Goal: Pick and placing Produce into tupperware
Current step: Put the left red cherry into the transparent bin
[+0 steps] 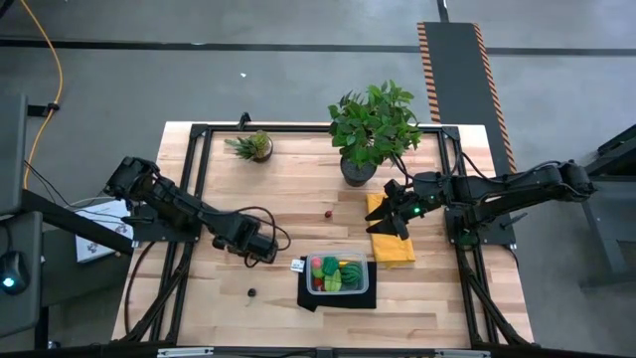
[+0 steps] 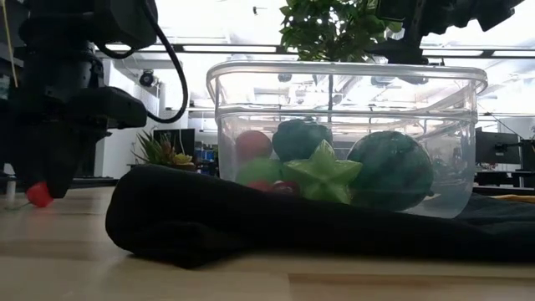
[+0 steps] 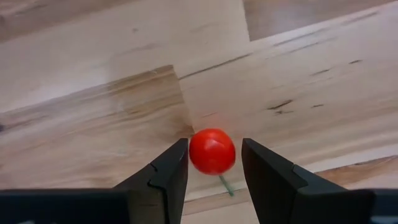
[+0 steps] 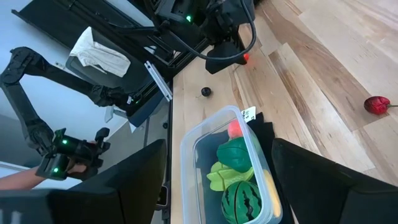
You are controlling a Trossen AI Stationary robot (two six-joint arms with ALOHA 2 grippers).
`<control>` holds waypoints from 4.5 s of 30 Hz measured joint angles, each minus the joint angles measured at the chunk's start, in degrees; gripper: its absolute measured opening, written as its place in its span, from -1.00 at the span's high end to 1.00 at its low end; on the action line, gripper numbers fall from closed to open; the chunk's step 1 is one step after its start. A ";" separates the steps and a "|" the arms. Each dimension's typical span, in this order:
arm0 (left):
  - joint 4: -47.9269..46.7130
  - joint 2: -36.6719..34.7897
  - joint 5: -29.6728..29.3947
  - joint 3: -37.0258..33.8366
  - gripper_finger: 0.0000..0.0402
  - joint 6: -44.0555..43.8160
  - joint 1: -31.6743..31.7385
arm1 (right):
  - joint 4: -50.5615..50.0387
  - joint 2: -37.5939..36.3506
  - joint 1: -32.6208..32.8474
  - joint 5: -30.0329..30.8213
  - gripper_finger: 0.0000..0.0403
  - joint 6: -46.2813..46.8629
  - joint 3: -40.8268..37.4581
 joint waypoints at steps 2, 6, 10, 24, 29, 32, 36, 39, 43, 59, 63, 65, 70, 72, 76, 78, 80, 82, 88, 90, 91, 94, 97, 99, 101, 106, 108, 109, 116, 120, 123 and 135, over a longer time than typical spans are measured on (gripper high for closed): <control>0.28 0.81 0.71 0.01 0.31 0.05 0.01 | 0.00 0.02 0.01 0.02 -0.40 0.00 0.00; 1.54 1.77 1.30 0.01 0.31 0.36 0.00 | -0.12 0.02 0.01 0.02 -0.40 0.00 0.00; 1.62 1.61 0.79 0.01 0.31 0.21 0.02 | -0.24 0.02 0.01 0.02 -0.40 0.00 0.00; 1.31 1.61 0.04 0.01 0.31 -0.13 0.01 | -0.42 0.02 0.01 0.04 -0.40 -0.45 0.00; 1.22 1.61 -0.05 0.01 0.31 -0.15 -0.01 | -0.45 0.02 0.01 0.04 -0.40 -0.46 0.00; 1.22 1.61 -0.24 -0.02 0.31 -0.25 -0.01 | -0.47 0.02 -0.01 0.04 -0.40 -0.48 0.00; 1.26 1.61 -0.42 -0.02 0.35 -0.25 0.01 | -0.50 0.02 -0.01 0.04 -0.40 -0.48 0.00; 1.31 1.61 -0.42 -0.02 0.44 -0.25 0.02 | -0.52 0.02 -0.01 0.04 -0.40 -0.50 0.00; 1.29 1.55 -0.42 -0.02 0.54 -0.23 0.01 | -0.52 0.02 0.01 0.04 -0.40 -0.51 0.00; 1.40 1.55 -0.42 -0.02 0.53 -0.13 0.01 | -0.52 0.02 -0.01 0.04 -0.40 -0.50 0.00; 1.40 1.55 -0.42 -0.02 0.48 -0.14 -0.01 | -0.50 0.02 -0.01 0.04 -0.40 -0.50 0.00; 1.41 1.55 -0.42 -0.02 0.47 -0.14 0.01 | -0.50 0.02 -0.01 0.04 -0.40 -0.49 0.00; 1.40 1.55 -0.42 -0.02 0.46 -0.14 0.02 | -0.50 0.02 0.00 0.04 -0.40 -0.49 0.00; 1.40 1.55 -0.42 -0.02 0.46 -0.14 0.01 | -0.50 0.02 -0.01 0.04 -0.40 -0.48 0.00; 1.40 1.57 -0.42 -0.02 0.46 -0.14 -0.01 | -0.50 0.02 -0.01 0.04 -0.40 -0.48 0.00; 1.40 1.57 -0.42 -0.02 0.46 -0.14 0.02 | -0.50 0.02 -0.01 0.04 -0.40 -0.48 0.00; 1.40 1.57 -0.42 -0.02 0.46 -0.14 0.00 | -0.50 0.02 0.01 0.04 -0.40 -0.48 0.00; 1.40 1.57 -0.42 -0.02 0.46 -0.14 0.00 | -0.50 0.02 0.00 0.04 -0.40 -0.48 0.00; 1.37 1.57 -0.42 -0.02 0.49 -0.14 0.02 | -0.50 0.02 -0.01 0.04 -0.40 -0.55 0.00; 1.35 1.57 -0.42 -0.02 0.53 -0.14 0.00 | -0.50 0.02 0.01 0.07 -0.40 -0.63 0.00; 1.35 1.57 -0.42 -0.02 0.53 -0.16 0.00 | -0.50 0.02 -0.01 0.07 -0.40 -0.65 0.00; 1.35 1.57 -0.42 -0.02 0.52 -0.14 0.02 | -0.50 0.02 0.01 0.08 -0.40 -0.66 0.00; 1.37 1.57 -0.42 -0.02 0.48 -0.14 0.02 | -0.50 0.02 -0.01 0.09 -0.40 -0.66 0.00; 1.35 1.57 -0.42 -0.02 0.48 -0.14 0.01 | -0.50 0.02 -0.01 0.09 -0.40 -0.66 0.00; 1.35 1.57 -0.42 -0.02 0.50 -0.15 0.01 | -0.50 0.02 -0.01 0.09 -0.40 -0.68 0.00; 1.37 1.57 -0.42 -0.02 0.53 -0.15 0.00 | -0.51 0.02 -0.01 0.09 -0.40 -0.88 0.00; 1.37 1.57 -0.42 -0.02 0.51 -0.16 0.02 | -0.50 0.02 -0.01 0.09 -0.40 -0.90 0.00; 1.37 1.57 -0.42 -0.02 0.50 -0.16 0.00 | -0.50 0.02 0.01 0.09 -0.40 -0.90 0.00; 1.37 1.57 -0.42 -0.02 0.52 -0.16 0.02 | -0.51 0.02 0.01 0.09 -0.40 -0.90 0.00; 1.37 1.57 -0.42 -0.02 0.51 -0.18 0.01 | -0.50 0.02 0.00 0.09 -0.40 -0.90 0.00; 1.37 1.57 -0.42 -0.02 0.50 -0.16 0.02 | -0.51 0.02 0.00 0.09 -0.40 -0.90 0.00; 1.40 1.57 -0.41 -0.02 0.52 -0.16 0.02 | -0.48 0.02 -0.01 0.39 -0.40 -0.90 0.00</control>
